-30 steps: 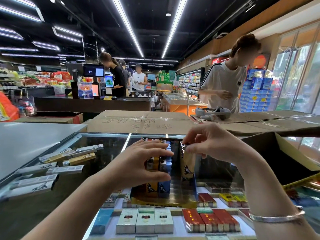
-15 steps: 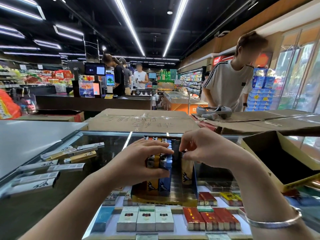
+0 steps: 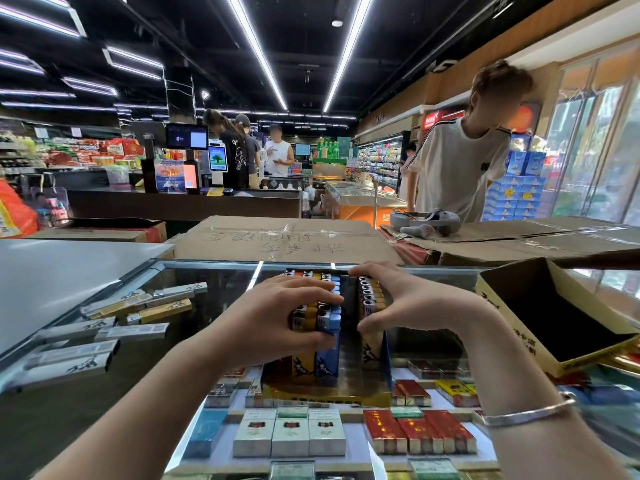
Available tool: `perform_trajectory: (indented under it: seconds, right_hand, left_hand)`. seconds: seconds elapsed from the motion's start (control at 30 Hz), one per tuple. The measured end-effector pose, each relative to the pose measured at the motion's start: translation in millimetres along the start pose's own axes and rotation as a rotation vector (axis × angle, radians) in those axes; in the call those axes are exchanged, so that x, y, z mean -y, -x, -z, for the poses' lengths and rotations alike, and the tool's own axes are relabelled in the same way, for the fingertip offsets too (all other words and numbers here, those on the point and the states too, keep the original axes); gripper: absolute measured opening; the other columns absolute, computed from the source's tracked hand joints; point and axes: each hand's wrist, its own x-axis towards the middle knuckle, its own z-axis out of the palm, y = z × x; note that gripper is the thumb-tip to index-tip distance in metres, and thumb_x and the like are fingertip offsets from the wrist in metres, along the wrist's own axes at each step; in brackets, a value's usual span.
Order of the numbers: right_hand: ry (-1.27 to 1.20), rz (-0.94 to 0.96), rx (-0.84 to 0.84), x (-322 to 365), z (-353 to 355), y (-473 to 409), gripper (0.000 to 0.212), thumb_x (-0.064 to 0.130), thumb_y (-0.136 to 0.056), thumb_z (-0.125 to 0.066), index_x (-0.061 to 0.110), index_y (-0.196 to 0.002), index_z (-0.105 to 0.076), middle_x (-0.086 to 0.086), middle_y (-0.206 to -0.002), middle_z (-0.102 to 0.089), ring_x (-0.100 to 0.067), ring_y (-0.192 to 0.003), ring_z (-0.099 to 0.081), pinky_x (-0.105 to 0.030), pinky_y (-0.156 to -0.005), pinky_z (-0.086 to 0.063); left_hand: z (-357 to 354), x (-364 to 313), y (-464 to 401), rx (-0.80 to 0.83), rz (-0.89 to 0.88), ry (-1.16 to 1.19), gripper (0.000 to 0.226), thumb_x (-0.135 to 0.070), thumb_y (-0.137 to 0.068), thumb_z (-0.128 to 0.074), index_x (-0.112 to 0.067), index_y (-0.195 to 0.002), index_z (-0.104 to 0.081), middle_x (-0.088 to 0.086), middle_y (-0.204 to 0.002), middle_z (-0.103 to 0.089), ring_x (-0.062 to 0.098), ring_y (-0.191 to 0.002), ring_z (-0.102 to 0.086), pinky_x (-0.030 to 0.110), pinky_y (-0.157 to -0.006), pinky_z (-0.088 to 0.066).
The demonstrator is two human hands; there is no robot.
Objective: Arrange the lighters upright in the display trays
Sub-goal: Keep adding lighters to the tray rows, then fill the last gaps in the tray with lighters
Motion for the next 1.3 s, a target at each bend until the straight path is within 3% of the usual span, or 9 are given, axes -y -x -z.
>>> perform_trajectory:
  seconds: [0.2, 0.37, 0.47, 0.57, 0.7, 0.83, 1.0, 1.13, 1.3]
  right_hand:
    - [-0.033, 0.017, -0.022, 3, -16, -9, 0.083, 0.032, -0.078, -0.071, 0.035, -0.141, -0.017, 0.006, -0.146, -0.022, -0.017, -0.133, -0.023, -0.042, -0.111, -0.026]
    - [-0.037, 0.024, -0.059, 3, -21, -15, 0.077, 0.029, -0.078, -0.071, 0.034, -0.137, -0.022, 0.006, -0.140, -0.025, -0.017, -0.129, -0.025, -0.038, -0.108, -0.027]
    - [-0.054, 0.048, -0.103, 6, -28, -20, 0.072, 0.028, -0.077, -0.070, 0.032, -0.134, -0.026, 0.004, -0.139, -0.026, -0.017, -0.129, -0.025, -0.037, -0.107, -0.028]
    - [-0.073, 0.065, -0.156, 11, -36, -25, 0.069, 0.026, -0.077, -0.069, 0.030, -0.132, -0.028, 0.002, -0.136, -0.029, -0.016, -0.124, -0.026, -0.036, -0.104, -0.030]
    - [-0.109, 0.073, -0.211, 16, -43, -29, 0.064, 0.021, -0.077, -0.068, 0.027, -0.128, -0.031, -0.002, -0.133, -0.033, -0.017, -0.122, -0.027, -0.039, -0.104, -0.032]
    - [-0.120, 0.069, -0.218, 18, -44, -29, 0.065, 0.019, -0.077, -0.068, 0.026, -0.129, -0.030, -0.004, -0.134, -0.034, -0.020, -0.124, -0.029, -0.042, -0.104, -0.033]
    - [-0.105, 0.062, -0.225, 18, -45, -28, 0.066, 0.019, -0.077, -0.068, 0.027, -0.130, -0.030, -0.004, -0.135, -0.034, -0.021, -0.126, -0.028, -0.040, -0.103, -0.030]
    - [-0.110, 0.058, -0.225, 18, -45, -28, 0.067, 0.020, -0.077, -0.068, 0.029, -0.131, -0.030, -0.003, -0.135, -0.034, -0.022, -0.127, -0.028, -0.041, -0.103, -0.030]
    - [-0.109, 0.054, -0.224, 18, -45, -29, 0.070, 0.020, -0.077, -0.069, 0.030, -0.134, -0.029, -0.004, -0.137, -0.033, -0.024, -0.128, -0.027, -0.043, -0.105, -0.030]
  left_hand:
    - [6, 9, 2, -0.064, 0.099, 0.251, 0.047, -0.071, -0.074, -0.051, -0.052, -0.117, -0.052, -0.028, -0.121, -0.053, -0.011, -0.110, -0.049, 0.022, -0.088, -0.047]
    - [21, 25, 8, -0.246, 0.238, 0.251, 0.024, -0.035, -0.086, -0.054, -0.042, -0.109, -0.053, -0.012, -0.097, -0.060, 0.004, -0.079, -0.063, 0.022, -0.060, -0.054]
    - [30, 38, 13, -0.245, 0.428, 0.107, 0.035, -0.019, -0.091, -0.053, -0.031, -0.124, -0.052, -0.001, -0.117, -0.056, 0.022, -0.085, -0.065, 0.040, -0.064, -0.058]
    - [40, 47, 19, -0.171, 0.587, -0.141, 0.046, -0.015, -0.089, -0.050, -0.034, -0.131, -0.045, 0.001, -0.135, -0.048, 0.015, -0.090, -0.059, 0.038, -0.074, -0.056]
    - [49, 57, 42, -0.050, 0.683, -0.269, 0.059, -0.008, -0.083, -0.051, -0.029, -0.137, -0.041, 0.001, -0.141, -0.045, 0.020, -0.119, -0.048, 0.033, -0.095, -0.044]
    - [62, 82, 81, 0.161, 0.862, -0.299, 0.066, -0.021, -0.078, -0.057, -0.032, -0.139, -0.034, 0.003, -0.139, -0.045, 0.021, -0.121, -0.043, 0.043, -0.102, -0.037]
    - [60, 114, 123, 0.152, 1.132, -0.434, 0.081, -0.084, -0.073, -0.031, -0.043, -0.142, -0.019, -0.006, -0.155, -0.014, 0.029, -0.140, -0.011, 0.056, -0.109, -0.014]
    - [48, 117, 129, 0.167, 1.204, -0.393, 0.098, -0.085, -0.061, -0.008, -0.036, -0.146, -0.014, -0.002, -0.157, -0.003, 0.030, -0.143, -0.001, 0.062, -0.111, -0.008]
    - [33, 108, 118, 0.161, 1.131, -0.427, 0.086, -0.083, -0.074, -0.027, -0.037, -0.145, -0.014, 0.000, -0.156, -0.010, 0.030, -0.142, -0.007, 0.054, -0.110, -0.017]
